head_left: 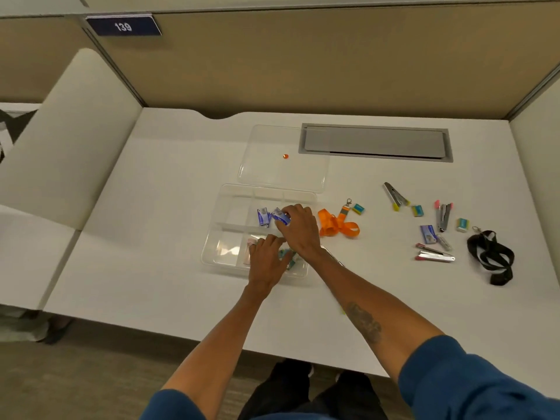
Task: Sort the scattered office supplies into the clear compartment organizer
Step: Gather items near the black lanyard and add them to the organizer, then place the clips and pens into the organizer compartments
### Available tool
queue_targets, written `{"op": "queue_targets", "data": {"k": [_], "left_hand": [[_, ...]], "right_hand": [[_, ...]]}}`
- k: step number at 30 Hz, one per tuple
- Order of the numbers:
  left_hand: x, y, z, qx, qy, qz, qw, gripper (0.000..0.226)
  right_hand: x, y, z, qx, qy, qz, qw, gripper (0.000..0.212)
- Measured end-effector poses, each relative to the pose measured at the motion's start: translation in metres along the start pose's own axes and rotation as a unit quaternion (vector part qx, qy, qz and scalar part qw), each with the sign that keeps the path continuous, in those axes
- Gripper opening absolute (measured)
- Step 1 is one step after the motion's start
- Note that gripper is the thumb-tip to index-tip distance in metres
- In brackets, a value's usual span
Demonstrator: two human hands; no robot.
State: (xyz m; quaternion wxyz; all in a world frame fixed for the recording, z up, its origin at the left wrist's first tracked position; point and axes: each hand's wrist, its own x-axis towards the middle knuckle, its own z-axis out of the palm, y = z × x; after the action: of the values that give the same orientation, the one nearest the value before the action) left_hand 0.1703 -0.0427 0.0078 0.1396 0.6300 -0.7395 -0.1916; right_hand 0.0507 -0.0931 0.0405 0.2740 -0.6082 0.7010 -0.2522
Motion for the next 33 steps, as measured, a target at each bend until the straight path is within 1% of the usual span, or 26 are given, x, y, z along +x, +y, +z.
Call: {"op": "queue_targets", "data": {"k": [5, 9, 11, 14, 18, 21, 26, 29, 33], "left_hand": [[0.004, -0.021, -0.016, 0.021, 0.009, 0.009, 1.000, 0.026], [0.008, -0.032, -0.024, 0.013, 0.014, 0.003, 1.000, 0.022], [0.011, -0.034, -0.025, 0.006, 0.012, -0.005, 1.000, 0.022], [0.016, -0.028, -0.026, -0.012, 0.023, -0.005, 1.000, 0.021], [0.025, -0.006, -0.023, -0.029, 0.051, 0.023, 0.998, 0.017], [0.034, 0.014, -0.015, -0.038, 0.052, 0.055, 0.996, 0.017], [0.044, 0.059, 0.006, -0.040, 0.030, 0.107, 0.993, 0.014], [0.044, 0.089, 0.024, -0.038, 0.008, 0.132, 0.991, 0.016], [0.043, 0.130, 0.055, -0.029, -0.026, 0.170, 0.985, 0.019]], "right_hand": [[0.016, -0.021, 0.020, -0.028, -0.015, -0.003, 0.999, 0.036], [0.027, -0.029, 0.028, -0.034, -0.018, 0.033, 0.999, 0.040], [0.027, -0.027, 0.027, -0.020, -0.002, 0.052, 0.998, 0.039], [0.022, -0.016, 0.019, -0.001, 0.032, 0.050, 0.998, 0.031], [0.011, 0.008, -0.001, 0.025, 0.093, 0.035, 0.995, 0.025], [0.002, 0.030, -0.021, 0.029, 0.133, 0.033, 0.990, 0.023], [-0.011, 0.080, -0.058, 0.027, 0.163, 0.065, 0.984, 0.022], [-0.027, 0.117, -0.082, -0.016, 0.187, 0.083, 0.979, 0.022], [-0.051, 0.170, -0.115, -0.055, 0.199, 0.134, 0.969, 0.027]]}}
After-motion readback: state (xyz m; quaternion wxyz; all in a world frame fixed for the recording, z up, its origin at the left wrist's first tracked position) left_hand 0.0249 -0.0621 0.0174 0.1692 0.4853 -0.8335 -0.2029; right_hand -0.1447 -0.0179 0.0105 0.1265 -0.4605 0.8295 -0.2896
